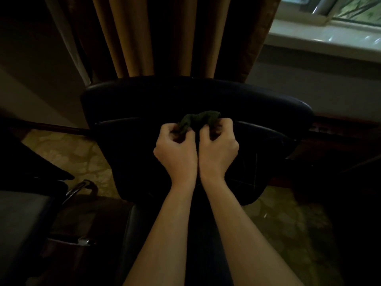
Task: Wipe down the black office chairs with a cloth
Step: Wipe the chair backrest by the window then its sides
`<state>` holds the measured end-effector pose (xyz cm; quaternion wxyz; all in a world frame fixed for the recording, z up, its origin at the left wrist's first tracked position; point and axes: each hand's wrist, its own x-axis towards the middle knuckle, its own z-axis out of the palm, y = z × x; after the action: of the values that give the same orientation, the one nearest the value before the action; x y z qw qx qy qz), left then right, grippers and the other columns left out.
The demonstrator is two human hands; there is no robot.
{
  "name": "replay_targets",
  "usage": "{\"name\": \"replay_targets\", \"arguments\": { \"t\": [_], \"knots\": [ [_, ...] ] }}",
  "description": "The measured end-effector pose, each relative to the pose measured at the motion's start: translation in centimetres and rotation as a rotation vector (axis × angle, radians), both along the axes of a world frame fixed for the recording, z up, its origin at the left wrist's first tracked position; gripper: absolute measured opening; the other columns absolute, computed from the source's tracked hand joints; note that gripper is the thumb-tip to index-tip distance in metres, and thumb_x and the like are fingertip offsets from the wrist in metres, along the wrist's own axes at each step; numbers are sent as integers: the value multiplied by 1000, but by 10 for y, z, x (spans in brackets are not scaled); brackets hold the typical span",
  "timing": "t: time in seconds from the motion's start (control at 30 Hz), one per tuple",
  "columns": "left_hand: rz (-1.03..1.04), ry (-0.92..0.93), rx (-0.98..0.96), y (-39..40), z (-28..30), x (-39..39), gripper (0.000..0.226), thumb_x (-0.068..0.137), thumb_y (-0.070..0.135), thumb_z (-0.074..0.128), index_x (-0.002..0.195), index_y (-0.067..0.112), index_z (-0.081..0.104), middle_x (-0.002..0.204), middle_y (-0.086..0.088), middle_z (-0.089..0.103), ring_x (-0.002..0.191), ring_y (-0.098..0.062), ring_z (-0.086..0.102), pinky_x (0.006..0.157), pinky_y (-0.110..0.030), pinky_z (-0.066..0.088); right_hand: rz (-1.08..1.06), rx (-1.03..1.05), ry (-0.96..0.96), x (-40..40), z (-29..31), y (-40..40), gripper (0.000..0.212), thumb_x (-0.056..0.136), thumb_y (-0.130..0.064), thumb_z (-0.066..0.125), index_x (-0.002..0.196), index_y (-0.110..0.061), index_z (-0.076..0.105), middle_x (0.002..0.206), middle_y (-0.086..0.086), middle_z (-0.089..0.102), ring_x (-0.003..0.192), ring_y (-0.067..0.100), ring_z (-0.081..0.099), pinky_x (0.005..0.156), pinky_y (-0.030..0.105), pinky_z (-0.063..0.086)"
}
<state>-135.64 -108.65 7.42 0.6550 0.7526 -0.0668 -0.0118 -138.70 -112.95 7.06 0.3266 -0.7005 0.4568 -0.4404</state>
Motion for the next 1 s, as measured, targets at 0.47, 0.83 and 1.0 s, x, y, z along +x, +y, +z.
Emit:
{"name": "replay_targets", "arguments": {
  "t": [0.47,0.83,1.0],
  "knots": [
    [-56,168,12,5,-39,-25,9,87,16,71,90,20,63,81,9,67,73,5,64,63,-10,49,-42,244,-27,-33,-40,6,8,92,-19,60,95,-13,55,77,-8,61,66,0,58,57,11,44],
    [-86,75,29,-8,-30,-18,10,86,18,72,90,18,63,79,10,67,73,4,64,65,-11,52,-44,44,41,-30,-30,-7,8,95,-23,56,93,-16,53,78,-5,62,68,9,61,63,32,53],
    [-52,221,114,1,-67,-35,11,86,12,72,87,18,62,75,12,63,68,12,60,59,-5,46,-48,226,158,-46,-65,3,7,94,-20,57,91,-14,54,79,-4,61,68,10,57,68,36,52]
  ]
}}
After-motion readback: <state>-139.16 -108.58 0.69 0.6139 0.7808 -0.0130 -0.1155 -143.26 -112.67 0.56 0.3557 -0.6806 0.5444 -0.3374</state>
